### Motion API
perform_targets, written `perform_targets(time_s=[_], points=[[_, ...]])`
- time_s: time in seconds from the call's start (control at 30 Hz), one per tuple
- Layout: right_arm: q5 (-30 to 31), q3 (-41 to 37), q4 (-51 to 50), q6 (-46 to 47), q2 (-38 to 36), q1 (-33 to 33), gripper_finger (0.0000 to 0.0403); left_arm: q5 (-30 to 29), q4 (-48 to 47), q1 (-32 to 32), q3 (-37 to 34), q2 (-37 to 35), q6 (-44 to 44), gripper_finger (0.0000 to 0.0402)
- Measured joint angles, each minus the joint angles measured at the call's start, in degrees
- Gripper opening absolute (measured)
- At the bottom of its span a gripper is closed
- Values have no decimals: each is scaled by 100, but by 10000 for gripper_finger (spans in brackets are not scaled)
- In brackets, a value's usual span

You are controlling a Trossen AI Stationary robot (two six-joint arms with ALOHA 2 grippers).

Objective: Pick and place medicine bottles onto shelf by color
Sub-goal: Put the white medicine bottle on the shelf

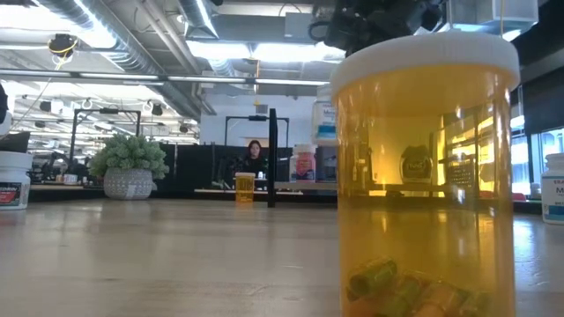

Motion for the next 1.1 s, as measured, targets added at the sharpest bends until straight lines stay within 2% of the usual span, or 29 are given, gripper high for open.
perform_targets(time_s=[0.3,0.8,1.1], points=[[-3,0,-351,-518,-324,-876,179,0,0,1,0,0,-2,0],[-507,0,-455,-1495,-325,-2627,179,1,2,0,0,0,-7,0],[-657,2,-1546,-1571,-323,-3126,179,1,2,0,0,0,-17,0]])
